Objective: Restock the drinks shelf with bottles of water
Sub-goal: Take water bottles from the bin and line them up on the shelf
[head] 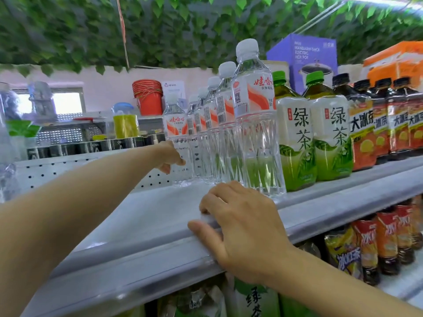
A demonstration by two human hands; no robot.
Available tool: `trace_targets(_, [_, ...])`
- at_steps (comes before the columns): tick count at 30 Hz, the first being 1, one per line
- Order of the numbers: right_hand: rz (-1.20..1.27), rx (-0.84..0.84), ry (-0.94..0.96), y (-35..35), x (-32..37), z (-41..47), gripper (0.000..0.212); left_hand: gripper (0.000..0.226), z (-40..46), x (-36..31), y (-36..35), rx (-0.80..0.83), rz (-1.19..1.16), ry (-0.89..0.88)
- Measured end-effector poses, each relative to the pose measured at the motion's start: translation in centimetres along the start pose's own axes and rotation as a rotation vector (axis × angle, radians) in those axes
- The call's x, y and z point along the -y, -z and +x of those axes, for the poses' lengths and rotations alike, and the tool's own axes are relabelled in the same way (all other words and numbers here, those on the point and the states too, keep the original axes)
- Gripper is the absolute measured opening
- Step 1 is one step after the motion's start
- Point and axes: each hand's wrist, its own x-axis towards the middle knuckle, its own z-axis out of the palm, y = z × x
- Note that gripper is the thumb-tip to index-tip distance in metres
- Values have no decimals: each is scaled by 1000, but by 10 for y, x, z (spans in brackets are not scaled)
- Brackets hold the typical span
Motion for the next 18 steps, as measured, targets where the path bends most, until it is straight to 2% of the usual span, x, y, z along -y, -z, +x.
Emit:
trace_targets(12, [6,13,0,2,1,0,49,55,7,3,-7,-14,-18,-1])
trace_targets(18, [2,2,-5,2,1,-1,49,65,6,12,-6,44,-31,15])
